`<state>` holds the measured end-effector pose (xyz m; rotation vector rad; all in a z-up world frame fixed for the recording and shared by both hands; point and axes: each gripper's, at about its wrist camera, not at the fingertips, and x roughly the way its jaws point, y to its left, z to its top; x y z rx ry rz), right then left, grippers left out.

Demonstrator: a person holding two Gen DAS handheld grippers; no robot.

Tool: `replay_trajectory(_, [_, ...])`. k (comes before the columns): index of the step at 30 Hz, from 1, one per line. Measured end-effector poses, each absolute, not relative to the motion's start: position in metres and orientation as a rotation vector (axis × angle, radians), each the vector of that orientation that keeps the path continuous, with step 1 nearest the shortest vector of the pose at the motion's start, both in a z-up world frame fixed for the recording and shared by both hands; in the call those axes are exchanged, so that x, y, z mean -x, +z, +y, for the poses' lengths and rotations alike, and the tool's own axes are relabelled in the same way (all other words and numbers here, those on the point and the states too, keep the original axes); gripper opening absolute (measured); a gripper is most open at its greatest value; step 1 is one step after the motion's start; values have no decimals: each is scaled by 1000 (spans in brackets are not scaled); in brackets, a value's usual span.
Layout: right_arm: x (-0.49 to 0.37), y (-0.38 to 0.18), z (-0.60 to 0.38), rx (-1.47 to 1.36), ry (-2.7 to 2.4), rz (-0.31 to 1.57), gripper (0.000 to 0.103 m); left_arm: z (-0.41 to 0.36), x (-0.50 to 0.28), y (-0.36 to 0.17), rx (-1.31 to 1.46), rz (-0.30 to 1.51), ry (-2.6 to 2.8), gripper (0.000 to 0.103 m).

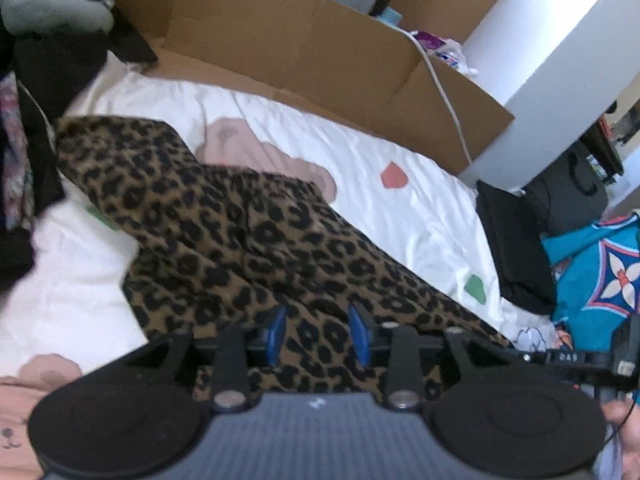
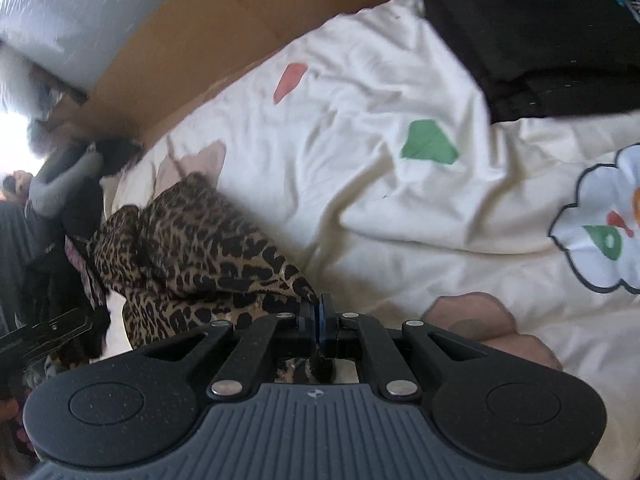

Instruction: Fold clothes

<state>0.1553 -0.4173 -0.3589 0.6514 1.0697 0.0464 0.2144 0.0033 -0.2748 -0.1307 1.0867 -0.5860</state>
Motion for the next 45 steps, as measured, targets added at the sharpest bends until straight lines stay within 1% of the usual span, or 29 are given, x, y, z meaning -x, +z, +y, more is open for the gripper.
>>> replay_trajectory(7, [-147,-354,-434,-734,14,1010,0,16,-225,-237,163,1151,-478,48])
replay_trajectory(9, [-143,-351,-441,-763,2,993,0,16,-226,-220,145,1138,-474,55])
replay_trajectory(11, [-137,-349,-448,-788,-19,976,0,16,-226,-207,123,1133,-462,59])
replay_trajectory(15, [-127,-350,-467,-825,-65,955,0,17,-226,-188,92,1134,-425,61])
replay_trajectory(19, [-121,-357,-489,-880,-65,944,0,18,-230,-182,57,1121,-385,62])
replay_trajectory(26, [-117,-364,-497,-894,22,915,0,18,-241,-206,68,1128,-365,65])
replay_trajectory(29, [-119,-371,-494,-911,48,909,4,16,-247,-225,58,1145,-374,68])
replay_trajectory(31, [-121,-377,-490,-915,53,912,19,14,-253,-239,43,1151,-390,72])
replay_trajectory(32, [-122,-381,-488,-917,55,916,35,13,-255,-247,37,1155,-396,73])
replay_trajectory(33, [-125,-386,-485,-917,59,922,42,14,-258,-256,32,1161,-397,73])
replay_trajectory(38, [-146,-407,-455,-891,132,963,45,22,-273,-294,14,1208,-362,73])
replay_trajectory(40, [-157,-413,-440,-851,167,984,50,30,-279,-305,35,1217,-349,73])
replay_trajectory(45, [-172,-415,-413,-771,233,1013,51,49,-287,-328,66,1227,-325,73])
